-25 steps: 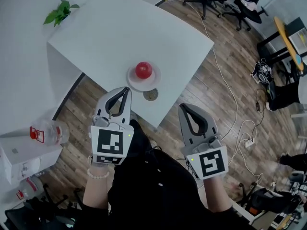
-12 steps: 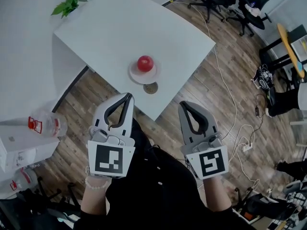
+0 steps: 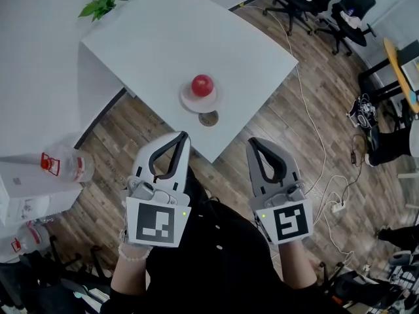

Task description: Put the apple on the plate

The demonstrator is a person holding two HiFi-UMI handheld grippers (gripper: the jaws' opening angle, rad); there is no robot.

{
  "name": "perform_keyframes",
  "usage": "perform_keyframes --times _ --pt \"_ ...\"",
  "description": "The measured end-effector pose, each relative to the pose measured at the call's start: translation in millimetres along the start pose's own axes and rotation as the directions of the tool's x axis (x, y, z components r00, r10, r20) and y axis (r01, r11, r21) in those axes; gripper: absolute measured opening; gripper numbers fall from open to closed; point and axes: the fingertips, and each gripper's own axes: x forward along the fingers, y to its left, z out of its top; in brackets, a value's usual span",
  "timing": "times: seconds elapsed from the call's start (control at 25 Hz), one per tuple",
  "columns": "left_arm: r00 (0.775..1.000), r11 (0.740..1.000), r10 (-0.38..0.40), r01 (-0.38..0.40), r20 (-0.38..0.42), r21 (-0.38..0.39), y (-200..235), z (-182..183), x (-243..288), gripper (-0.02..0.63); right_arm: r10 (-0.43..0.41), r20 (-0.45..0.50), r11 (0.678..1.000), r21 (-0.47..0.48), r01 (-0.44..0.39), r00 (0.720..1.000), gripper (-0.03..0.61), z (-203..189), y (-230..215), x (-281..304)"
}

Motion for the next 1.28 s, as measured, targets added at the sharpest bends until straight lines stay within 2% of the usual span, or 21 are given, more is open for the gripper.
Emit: perform_keyframes --times 0.68,1.28 --pt "1.0 1.0 -0.003 0.003 -0.009 0.0 0.1 3.6 8.2 0.017 0.019 0.018 1.0 -0.015 -0.018 1.0 0.041 8.1 -6.3 5.9" --pt "1.0 1.0 -0.001 0.001 -0.02 -0.006 7.0 -8.0 4.9 0.017 0.032 0.012 0.999 -0.018 -0.032 0.999 0.041 6.4 5.0 11.9"
